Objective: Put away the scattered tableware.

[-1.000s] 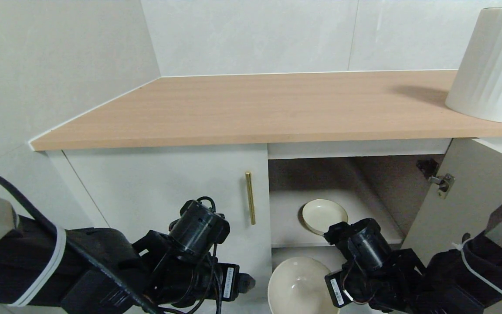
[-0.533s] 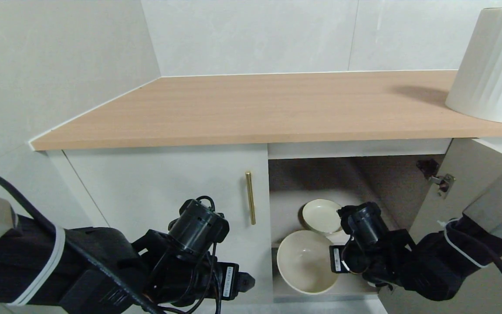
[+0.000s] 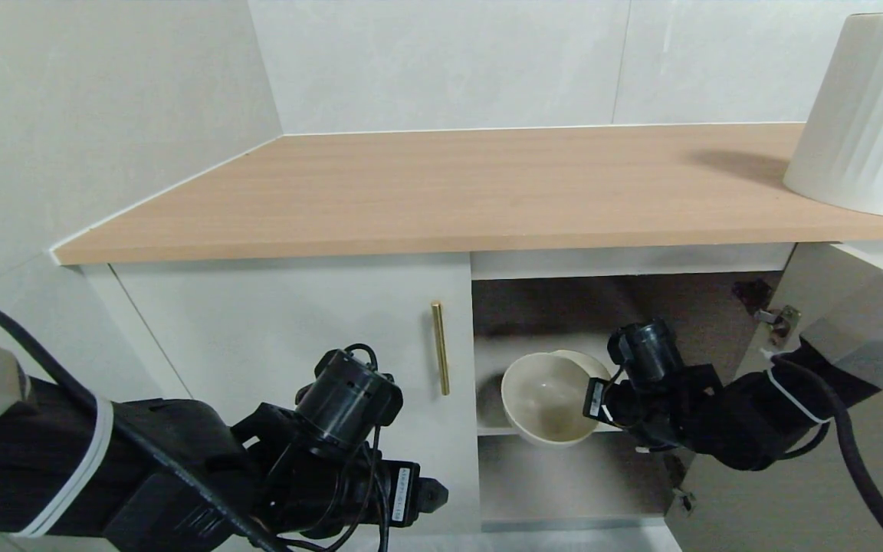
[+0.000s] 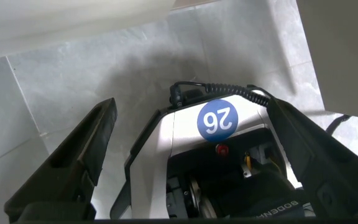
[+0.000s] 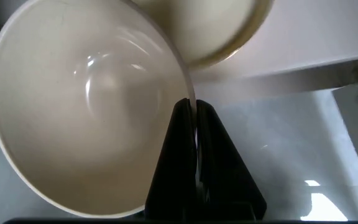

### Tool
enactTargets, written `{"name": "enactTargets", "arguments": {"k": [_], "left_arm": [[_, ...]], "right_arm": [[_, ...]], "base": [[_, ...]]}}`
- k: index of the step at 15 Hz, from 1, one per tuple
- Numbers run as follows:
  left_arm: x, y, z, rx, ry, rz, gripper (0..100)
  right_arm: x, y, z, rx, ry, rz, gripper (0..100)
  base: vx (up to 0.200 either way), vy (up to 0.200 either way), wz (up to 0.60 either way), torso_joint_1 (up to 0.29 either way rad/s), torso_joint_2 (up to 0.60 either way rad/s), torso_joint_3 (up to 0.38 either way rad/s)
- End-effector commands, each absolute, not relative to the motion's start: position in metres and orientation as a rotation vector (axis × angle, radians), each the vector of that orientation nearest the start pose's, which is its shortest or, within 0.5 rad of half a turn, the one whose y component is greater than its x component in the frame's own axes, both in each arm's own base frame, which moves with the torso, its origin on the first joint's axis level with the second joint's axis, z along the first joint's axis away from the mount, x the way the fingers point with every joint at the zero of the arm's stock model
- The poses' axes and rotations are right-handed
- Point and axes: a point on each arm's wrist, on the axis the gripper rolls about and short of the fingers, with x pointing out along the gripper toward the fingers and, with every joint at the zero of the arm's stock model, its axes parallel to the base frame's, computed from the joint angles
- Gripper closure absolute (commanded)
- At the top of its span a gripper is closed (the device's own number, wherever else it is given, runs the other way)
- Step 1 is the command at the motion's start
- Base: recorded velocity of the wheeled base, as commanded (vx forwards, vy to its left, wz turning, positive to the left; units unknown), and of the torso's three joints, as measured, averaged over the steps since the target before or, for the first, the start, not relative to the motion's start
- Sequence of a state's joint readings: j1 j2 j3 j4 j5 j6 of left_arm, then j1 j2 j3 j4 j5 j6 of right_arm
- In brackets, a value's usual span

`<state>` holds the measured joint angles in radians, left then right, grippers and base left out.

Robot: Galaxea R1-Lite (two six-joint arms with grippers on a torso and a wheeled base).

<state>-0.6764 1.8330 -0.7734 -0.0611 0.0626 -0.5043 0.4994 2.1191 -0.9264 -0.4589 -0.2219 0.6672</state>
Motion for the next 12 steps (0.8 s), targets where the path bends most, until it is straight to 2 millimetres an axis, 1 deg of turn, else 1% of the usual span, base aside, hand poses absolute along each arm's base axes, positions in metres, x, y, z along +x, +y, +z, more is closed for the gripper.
{"name": "enactTargets", "arguments": {"k": [1, 4, 8, 12], "left_arm": [[0.223, -0.177, 0.088, -0.086, 1.050, -0.305, 0], [0.223, -0.177, 0.088, -0.086, 1.050, -0.305, 0], [0.223, -0.177, 0.088, -0.086, 1.050, -0.305, 0], [0.223, -0.177, 0.087, -0.086, 1.051, -0.305, 0]], "right_arm": [[0.341, 0.164, 0.051, 0.435, 0.718, -0.022, 100], [0.354, 0.156, 0.050, 0.484, 0.690, -0.082, 100], [0.363, 0.149, 0.051, 0.526, 0.664, -0.117, 100], [0.376, 0.141, 0.038, 0.504, 0.639, -0.207, 100]], "base": [[0.000, 0.000, 0.00, 0.000, 0.00, 0.000], [0.000, 0.000, 0.00, 0.000, 0.00, 0.000], [0.000, 0.000, 0.00, 0.000, 0.00, 0.000], [0.000, 0.000, 0.00, 0.000, 0.00, 0.000]]}}
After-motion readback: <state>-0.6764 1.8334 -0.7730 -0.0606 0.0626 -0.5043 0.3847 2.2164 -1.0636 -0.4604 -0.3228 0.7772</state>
